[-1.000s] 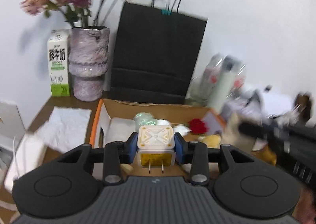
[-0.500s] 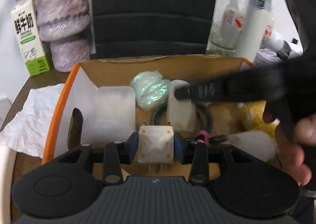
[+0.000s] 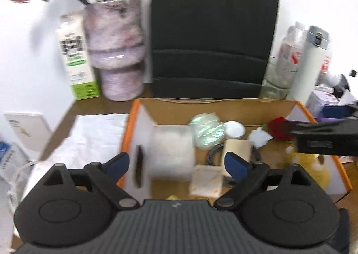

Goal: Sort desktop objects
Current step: 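Withdraw both open tools from the box back over the desk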

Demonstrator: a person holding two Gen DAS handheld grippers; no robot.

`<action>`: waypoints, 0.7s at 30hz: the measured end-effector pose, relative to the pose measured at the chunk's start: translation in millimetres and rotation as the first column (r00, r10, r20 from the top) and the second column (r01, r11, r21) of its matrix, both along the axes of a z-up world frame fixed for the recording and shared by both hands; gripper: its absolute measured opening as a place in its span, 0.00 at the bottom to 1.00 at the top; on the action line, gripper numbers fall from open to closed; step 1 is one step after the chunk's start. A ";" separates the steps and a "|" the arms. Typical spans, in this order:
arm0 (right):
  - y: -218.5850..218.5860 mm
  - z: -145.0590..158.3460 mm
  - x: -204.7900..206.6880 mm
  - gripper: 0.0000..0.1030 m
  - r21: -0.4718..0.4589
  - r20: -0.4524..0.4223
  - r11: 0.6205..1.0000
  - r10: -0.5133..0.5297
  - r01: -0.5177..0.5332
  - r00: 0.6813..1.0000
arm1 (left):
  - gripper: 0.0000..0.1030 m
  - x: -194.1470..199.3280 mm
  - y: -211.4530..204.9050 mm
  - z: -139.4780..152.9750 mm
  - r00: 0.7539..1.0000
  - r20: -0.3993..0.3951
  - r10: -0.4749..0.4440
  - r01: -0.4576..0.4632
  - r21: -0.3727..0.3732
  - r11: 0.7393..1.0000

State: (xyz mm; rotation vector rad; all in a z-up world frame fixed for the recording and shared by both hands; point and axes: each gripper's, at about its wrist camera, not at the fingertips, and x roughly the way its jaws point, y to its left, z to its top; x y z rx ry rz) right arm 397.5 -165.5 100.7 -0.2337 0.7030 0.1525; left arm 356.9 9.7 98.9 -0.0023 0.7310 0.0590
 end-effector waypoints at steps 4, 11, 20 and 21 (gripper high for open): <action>-30.0 5.6 -30.1 0.80 -0.003 0.003 0.999 -0.050 0.050 0.999 | 0.96 -18.6 11.0 9.3 0.999 -0.002 0.045 -0.045 -0.015 0.999; -50.8 5.0 -95.7 0.81 0.060 0.027 0.997 -0.040 0.038 0.999 | 0.98 -62.3 8.5 6.3 0.998 0.012 0.064 -0.064 0.032 0.997; -49.3 -16.0 -201.1 0.84 0.118 0.113 0.993 0.015 -0.028 0.993 | 0.99 -156.8 -1.5 -8.6 0.996 0.076 0.050 -0.049 -0.020 0.999; -50.4 -17.3 -213.2 0.84 0.125 0.127 0.991 0.021 -0.037 0.992 | 1.00 -170.5 0.2 -10.7 0.995 0.087 0.046 -0.042 -0.052 0.998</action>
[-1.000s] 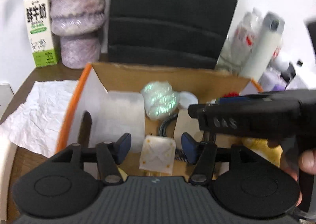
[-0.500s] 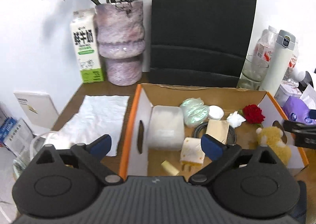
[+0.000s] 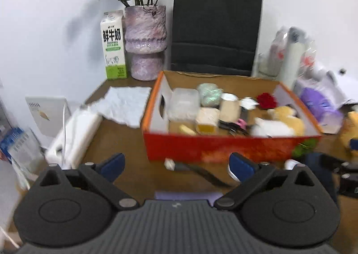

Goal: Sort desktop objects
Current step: 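Withdraw both open tools from the box back over the desk, then grasp the white round cap with left tool while right tool grasps the navy zip case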

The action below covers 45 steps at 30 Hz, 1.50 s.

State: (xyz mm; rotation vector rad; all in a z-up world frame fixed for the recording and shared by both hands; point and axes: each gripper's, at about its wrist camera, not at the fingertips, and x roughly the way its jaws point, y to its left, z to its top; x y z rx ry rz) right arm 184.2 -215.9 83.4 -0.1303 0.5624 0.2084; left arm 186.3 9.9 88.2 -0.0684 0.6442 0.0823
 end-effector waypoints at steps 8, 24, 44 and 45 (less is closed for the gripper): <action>-17.7 -36.0 -101.8 0.88 0.067 0.018 0.998 -0.001 -0.001 1.000 | 1.00 -107.3 -2.1 -40.0 0.999 0.051 -0.014 0.014 0.000 1.000; -13.8 -70.5 -165.1 0.91 0.046 0.063 0.998 0.037 -0.040 0.997 | 1.00 -161.7 -10.2 -69.5 0.986 0.160 -0.051 0.045 0.042 0.998; -22.0 -55.7 -58.4 0.90 0.116 -0.017 0.990 -0.081 0.083 0.997 | 0.71 -43.3 -27.9 -29.3 0.958 0.227 -0.177 0.192 -0.046 0.980; -19.6 -55.8 -46.6 0.90 0.102 -0.021 0.992 -0.075 0.077 0.997 | 0.69 -25.2 -32.8 -30.6 0.959 0.215 -0.186 0.197 -0.033 0.980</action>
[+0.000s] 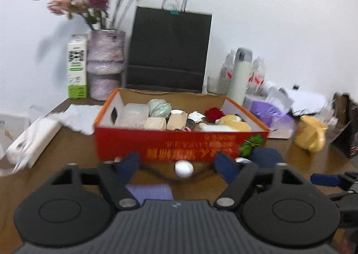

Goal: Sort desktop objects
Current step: 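Grasp the white round cap with left tool while right tool grasps the navy zip case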

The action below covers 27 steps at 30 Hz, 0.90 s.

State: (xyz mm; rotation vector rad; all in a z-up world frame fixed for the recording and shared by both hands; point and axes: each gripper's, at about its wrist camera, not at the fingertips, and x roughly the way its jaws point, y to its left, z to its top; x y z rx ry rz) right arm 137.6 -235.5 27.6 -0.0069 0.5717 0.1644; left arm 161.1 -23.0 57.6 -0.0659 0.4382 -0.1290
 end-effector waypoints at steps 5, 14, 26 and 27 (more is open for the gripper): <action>5.2 -5.2 47.1 0.88 -0.031 -0.051 0.999 0.028 -0.029 0.998 | 0.57 67.6 -12.4 -18.3 0.990 -0.137 -0.023 0.021 -0.014 1.000; 2.0 -22.2 63.5 0.70 -0.075 -0.075 0.997 0.007 -0.013 0.997 | 0.41 93.2 -23.8 -52.6 0.970 -0.238 -0.044 0.042 -0.013 0.999; -20.4 1.1 45.0 0.58 0.076 0.038 0.997 0.031 -0.034 0.999 | 0.28 68.1 -21.9 -30.2 0.990 -0.132 -0.052 0.053 -0.002 0.999; -22.1 2.8 43.6 0.58 0.085 0.049 0.996 0.030 -0.034 0.998 | 0.28 60.5 -19.7 -23.0 0.993 -0.109 -0.045 0.045 0.000 0.999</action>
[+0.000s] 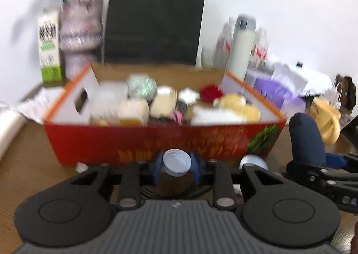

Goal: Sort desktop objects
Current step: 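Grasp the white round cap with left tool while right tool grasps the navy zip case, then carry the cap and navy case into the cardboard box and open both tools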

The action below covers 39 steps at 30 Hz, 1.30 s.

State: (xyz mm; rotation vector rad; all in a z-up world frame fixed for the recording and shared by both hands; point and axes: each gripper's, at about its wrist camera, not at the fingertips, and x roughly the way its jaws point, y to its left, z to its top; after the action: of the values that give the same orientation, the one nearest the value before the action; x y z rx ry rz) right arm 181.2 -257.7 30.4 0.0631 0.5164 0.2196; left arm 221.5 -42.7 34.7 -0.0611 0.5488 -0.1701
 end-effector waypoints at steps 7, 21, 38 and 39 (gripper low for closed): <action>-1.1 10.5 -46.5 0.57 0.040 0.019 0.999 0.024 -0.025 1.000 | 0.28 -75.6 18.0 23.0 0.997 0.019 0.068 -0.067 -0.058 0.996; 21.7 15.0 -155.5 0.57 0.075 -0.023 0.989 0.133 -0.131 0.991 | 0.28 -181.1 24.6 7.4 1.000 -0.007 0.021 -0.021 -0.075 0.997; 16.9 39.2 -143.7 0.57 0.100 0.034 0.978 0.179 -0.181 0.983 | 0.28 -169.7 37.9 31.5 0.998 0.059 0.022 -0.015 -0.110 0.994; 16.8 44.9 -136.0 0.57 0.097 0.046 0.978 0.182 -0.186 0.982 | 0.28 -162.4 40.2 39.9 0.996 0.081 0.027 -0.017 -0.114 0.993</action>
State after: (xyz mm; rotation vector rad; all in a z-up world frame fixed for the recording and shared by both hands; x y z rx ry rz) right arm 45.2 -240.9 75.2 0.1098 0.4746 0.4273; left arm 59.1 -2.5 74.5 -0.1699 0.4554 -0.1812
